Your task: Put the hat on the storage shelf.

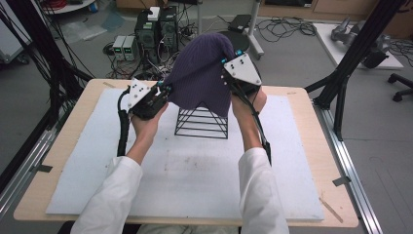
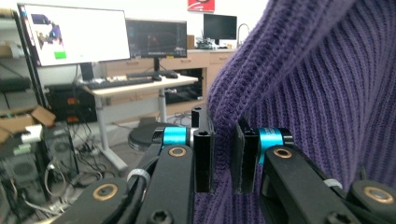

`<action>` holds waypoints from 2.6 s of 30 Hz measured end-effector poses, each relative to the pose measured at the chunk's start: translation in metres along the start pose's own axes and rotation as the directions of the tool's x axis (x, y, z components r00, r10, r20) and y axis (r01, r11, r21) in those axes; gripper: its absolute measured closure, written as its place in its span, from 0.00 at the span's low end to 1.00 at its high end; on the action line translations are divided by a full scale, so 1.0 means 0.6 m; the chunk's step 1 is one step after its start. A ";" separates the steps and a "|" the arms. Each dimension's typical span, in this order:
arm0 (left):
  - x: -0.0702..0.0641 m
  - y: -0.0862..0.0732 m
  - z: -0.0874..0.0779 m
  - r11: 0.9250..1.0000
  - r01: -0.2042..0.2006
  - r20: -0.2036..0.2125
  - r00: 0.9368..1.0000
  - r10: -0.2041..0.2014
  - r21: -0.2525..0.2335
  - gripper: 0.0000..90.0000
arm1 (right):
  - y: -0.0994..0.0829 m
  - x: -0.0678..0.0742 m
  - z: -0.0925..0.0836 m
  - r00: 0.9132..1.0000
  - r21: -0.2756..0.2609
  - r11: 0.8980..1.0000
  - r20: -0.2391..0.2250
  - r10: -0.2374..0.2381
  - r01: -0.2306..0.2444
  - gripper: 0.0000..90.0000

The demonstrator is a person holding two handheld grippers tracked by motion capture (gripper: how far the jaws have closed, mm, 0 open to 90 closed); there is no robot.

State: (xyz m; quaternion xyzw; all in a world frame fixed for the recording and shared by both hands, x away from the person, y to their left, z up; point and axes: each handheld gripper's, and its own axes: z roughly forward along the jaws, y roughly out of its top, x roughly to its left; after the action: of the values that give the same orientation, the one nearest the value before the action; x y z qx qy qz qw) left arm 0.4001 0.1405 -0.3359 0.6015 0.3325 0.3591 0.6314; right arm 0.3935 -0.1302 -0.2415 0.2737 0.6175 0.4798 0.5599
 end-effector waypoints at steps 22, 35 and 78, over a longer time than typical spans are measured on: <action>-0.011 -0.117 -0.012 0.988 0.064 0.016 0.998 -0.067 0.138 0.90 | -0.086 0.043 -0.042 0.992 0.109 0.992 -0.104 0.070 -0.058 0.83; -0.001 -0.146 -0.001 0.974 0.028 -0.004 1.000 -0.028 0.226 0.89 | -0.128 0.056 -0.033 0.988 0.203 0.978 -0.131 0.076 -0.049 0.81; 0.007 -0.175 -0.034 0.943 0.129 0.001 0.991 -0.136 0.307 0.82 | -0.138 0.048 -0.058 0.962 0.196 0.974 -0.222 0.160 -0.116 0.63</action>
State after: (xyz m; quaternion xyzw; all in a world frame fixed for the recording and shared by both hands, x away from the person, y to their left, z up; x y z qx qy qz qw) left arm 0.3904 0.1531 -0.4420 0.6723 0.4167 0.2533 0.5570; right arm 0.3705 -0.1472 -0.3315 0.3071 0.7002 0.4886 0.4203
